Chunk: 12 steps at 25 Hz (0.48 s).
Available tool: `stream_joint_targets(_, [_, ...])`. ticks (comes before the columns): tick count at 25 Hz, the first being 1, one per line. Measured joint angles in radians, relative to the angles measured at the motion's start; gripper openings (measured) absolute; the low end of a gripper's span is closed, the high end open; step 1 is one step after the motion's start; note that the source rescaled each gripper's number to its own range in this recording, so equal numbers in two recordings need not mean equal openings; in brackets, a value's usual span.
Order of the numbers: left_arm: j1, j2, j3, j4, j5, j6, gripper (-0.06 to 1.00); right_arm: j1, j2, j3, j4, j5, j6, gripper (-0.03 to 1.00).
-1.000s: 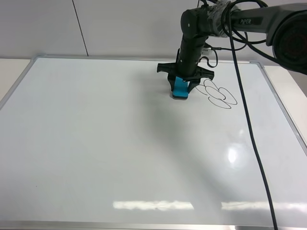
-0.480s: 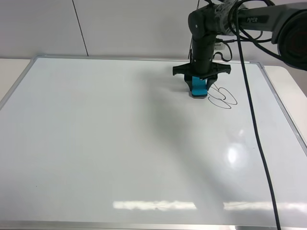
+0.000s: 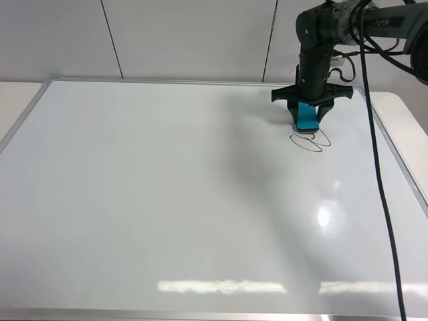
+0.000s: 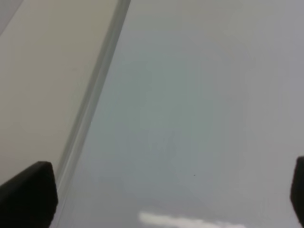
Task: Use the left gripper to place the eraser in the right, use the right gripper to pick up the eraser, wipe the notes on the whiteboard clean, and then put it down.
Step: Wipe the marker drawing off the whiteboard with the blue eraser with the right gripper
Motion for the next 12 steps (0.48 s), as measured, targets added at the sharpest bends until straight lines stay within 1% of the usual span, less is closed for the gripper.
stream_joint_targets(7, [0.0, 0.0, 0.0, 0.0, 0.0, 0.0, 1.0, -0.003, 0.0, 0.0, 0.008, -0.006, -0.081, 0.02])
stream_joint_targets(9, [0.0, 0.0, 0.0, 0.0, 0.0, 0.0, 1.0, 0.014, 0.0, 0.0, 0.007, -0.006, -0.103, 0.02])
stream_joint_targets(12, [0.0, 0.0, 0.0, 0.0, 0.0, 0.0, 1.0, 0.073, 0.0, 0.0, 0.011, -0.007, -0.141, 0.02])
